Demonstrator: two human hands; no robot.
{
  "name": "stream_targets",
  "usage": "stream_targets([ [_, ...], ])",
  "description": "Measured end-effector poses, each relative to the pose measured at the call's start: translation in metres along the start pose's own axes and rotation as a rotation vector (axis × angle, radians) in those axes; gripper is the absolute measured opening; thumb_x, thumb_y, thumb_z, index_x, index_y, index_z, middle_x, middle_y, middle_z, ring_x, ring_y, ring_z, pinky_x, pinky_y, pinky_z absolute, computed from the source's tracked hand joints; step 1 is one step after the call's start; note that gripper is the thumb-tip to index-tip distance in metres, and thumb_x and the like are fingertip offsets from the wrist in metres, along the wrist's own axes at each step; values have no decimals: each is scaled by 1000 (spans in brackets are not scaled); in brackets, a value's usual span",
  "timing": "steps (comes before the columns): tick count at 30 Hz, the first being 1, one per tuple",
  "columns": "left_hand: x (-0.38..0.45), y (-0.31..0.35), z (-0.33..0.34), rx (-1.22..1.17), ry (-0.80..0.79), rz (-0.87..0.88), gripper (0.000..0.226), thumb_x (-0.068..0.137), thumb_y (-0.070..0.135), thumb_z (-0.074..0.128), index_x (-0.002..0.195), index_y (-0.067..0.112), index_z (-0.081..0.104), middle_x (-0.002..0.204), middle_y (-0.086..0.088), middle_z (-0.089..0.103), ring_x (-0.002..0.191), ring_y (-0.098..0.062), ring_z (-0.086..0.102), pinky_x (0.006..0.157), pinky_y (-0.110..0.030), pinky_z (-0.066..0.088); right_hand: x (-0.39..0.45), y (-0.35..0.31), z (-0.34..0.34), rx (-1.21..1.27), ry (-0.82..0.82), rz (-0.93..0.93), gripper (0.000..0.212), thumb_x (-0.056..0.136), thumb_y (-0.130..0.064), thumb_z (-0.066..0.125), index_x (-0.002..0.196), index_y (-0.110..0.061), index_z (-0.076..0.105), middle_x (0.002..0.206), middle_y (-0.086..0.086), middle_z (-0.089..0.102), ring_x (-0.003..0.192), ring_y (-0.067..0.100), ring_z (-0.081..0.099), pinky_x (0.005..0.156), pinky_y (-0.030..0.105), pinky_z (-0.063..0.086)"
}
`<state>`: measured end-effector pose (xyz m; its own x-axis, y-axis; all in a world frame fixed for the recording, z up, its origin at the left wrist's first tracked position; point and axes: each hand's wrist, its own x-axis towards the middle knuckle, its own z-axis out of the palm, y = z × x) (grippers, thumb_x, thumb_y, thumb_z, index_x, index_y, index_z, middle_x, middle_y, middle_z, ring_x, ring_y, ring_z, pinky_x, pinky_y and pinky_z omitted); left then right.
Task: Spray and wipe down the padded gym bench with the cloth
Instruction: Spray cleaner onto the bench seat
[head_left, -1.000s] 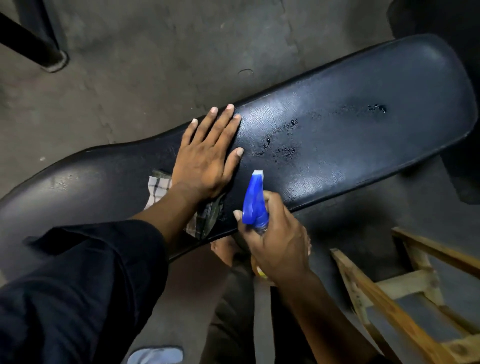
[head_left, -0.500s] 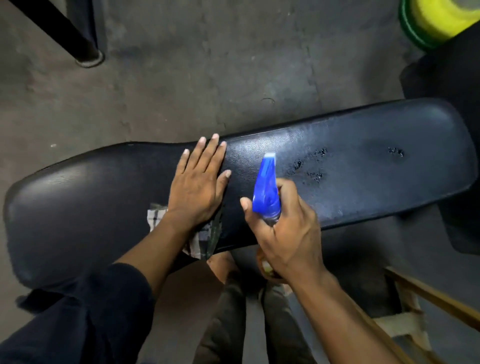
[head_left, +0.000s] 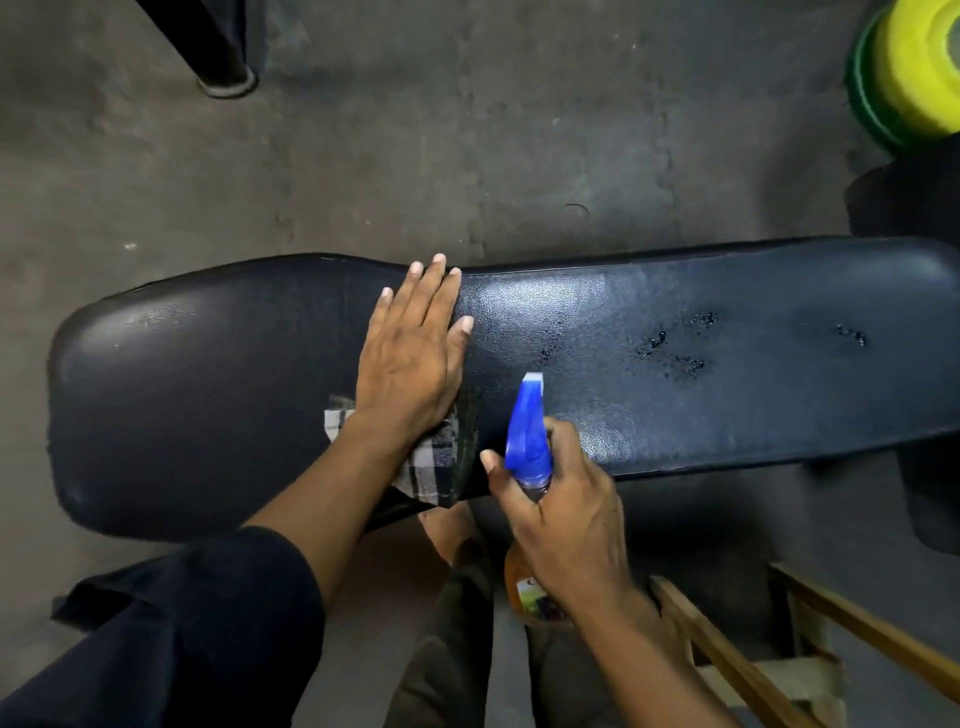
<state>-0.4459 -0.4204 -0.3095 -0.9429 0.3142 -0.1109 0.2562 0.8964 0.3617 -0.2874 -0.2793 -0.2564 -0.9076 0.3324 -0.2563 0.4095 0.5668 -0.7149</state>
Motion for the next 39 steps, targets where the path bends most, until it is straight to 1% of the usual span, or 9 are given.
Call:
stream_targets([
  [7,-23,-25,-10,9,-5,-54,58,116,41,37,168,18,35,180,1,23,169,-20,14,137,-51,14,50,-62,-25,100,216,-173,45,90,-65,65,110,-27,55,71,-22,48,69,14,51,65,25,33],
  [13,-35,-25,-9,-12,-26,-85,59,116,43,34,170,21,30,182,3,18,169,-19,9,137,-51,11,76,-104,-33,213,323,-319,49,93,-50,73,119,-10,63,86,-28,55,75,5,57,75,6,40],
  [19,-39,-27,-12,-125,-29,-128,56,114,38,39,166,20,36,181,3,22,169,-19,11,136,-54,16,74,-111,-25,361,278,-362,60,88,-41,87,122,0,59,87,4,65,77,27,65,76,34,55],
  [22,-49,-32,-13,-115,-11,-140,55,115,40,37,166,20,38,179,3,26,169,-19,13,136,-54,17,75,-112,-21,432,290,-365,62,88,-40,85,122,4,58,91,3,67,77,33,64,75,46,56],
  [25,-66,-35,-13,-91,13,-132,56,114,42,36,166,21,39,180,4,25,169,-17,14,137,-49,15,79,-111,-18,491,289,-386,62,86,-32,89,122,6,56,98,-26,64,79,24,66,75,47,58],
  [30,-94,-37,-9,-91,22,-135,52,113,45,39,153,16,54,178,-1,30,168,-21,19,135,-51,19,81,-113,-16,421,215,-351,70,85,-37,90,130,2,52,92,12,67,74,35,63,74,48,55],
  [34,-105,-34,-4,-131,50,-108,31,112,42,48,117,17,64,173,-6,40,166,-24,26,134,-53,22,80,-109,-15,409,169,-301,82,81,-44,93,139,-4,50,100,8,70,75,35,63,75,47,56],
  [37,-104,-32,-1,-100,120,-74,26,109,36,57,97,14,63,155,-11,57,153,-33,46,127,-57,32,79,-100,-13,427,141,-269,79,78,-42,96,137,-13,51,105,3,71,75,26,66,72,23,56],
  [39,-102,-32,0,-25,160,-49,30,109,38,57,93,13,62,134,-11,64,125,-37,60,110,-54,44,78,-94,-10,418,140,-274,76,76,-44,95,133,-23,49,106,-3,72,78,5,69,73,5,48],
])
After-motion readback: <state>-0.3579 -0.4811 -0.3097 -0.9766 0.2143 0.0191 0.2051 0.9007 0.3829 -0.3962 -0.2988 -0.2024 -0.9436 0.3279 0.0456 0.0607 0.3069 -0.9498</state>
